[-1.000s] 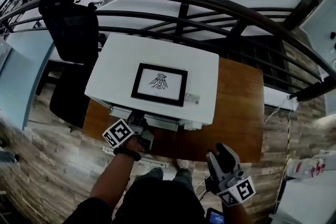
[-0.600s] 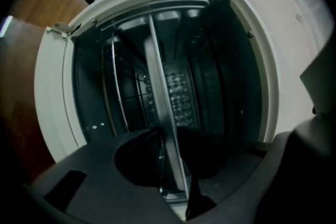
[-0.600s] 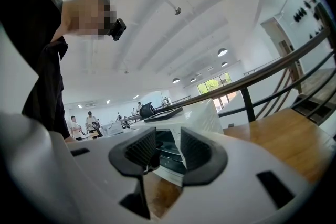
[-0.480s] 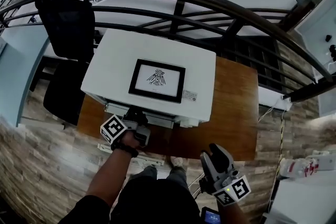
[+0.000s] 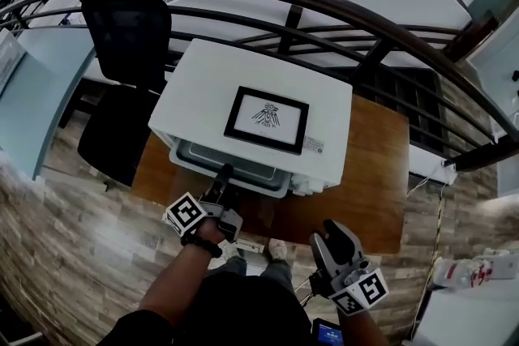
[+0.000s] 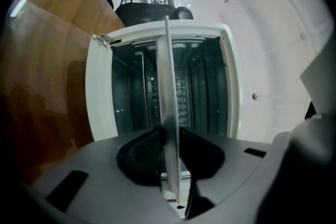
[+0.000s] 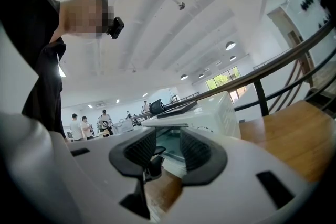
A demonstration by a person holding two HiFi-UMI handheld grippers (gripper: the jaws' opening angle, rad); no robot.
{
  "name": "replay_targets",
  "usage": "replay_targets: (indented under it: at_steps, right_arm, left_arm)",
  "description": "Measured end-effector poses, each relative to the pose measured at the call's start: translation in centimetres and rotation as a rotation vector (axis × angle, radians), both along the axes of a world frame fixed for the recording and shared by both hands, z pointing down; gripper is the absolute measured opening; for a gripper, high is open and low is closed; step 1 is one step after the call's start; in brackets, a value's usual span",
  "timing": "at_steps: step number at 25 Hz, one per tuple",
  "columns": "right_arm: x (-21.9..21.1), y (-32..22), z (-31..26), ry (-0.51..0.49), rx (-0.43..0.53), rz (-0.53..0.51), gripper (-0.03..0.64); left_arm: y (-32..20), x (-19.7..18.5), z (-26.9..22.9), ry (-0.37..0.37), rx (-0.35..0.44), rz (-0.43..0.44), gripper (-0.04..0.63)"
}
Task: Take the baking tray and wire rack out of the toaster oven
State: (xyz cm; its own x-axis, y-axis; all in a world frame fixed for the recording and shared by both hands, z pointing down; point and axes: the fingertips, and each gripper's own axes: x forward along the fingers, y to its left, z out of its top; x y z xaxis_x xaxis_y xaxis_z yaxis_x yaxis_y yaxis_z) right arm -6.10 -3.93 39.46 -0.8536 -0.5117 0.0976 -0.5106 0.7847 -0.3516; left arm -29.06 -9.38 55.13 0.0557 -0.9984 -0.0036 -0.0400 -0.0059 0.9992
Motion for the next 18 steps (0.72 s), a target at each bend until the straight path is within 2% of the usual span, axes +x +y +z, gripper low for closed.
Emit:
replay_targets:
  at_steps: [4,10,18]
  right_arm:
    - [-0.5,0.7,-0.1,-0.008,0.002,-0.012,0.138]
    - [-0.3,1.5,0.3,-0.015,0.002,-0.052,0.138]
    - [1.5,1.4,-0.8,-0.015,0.027,-0.138,0.138]
  left_arm:
    - [1.9,0.4,0.0,0.04,0.01,-0.006,0.081]
    - [4.5,0.5,0.9,0.04,-0.015,-0.033,0.075]
    - [8.7,1.6,0.4,0.084,-0.006,-0.113,0.077]
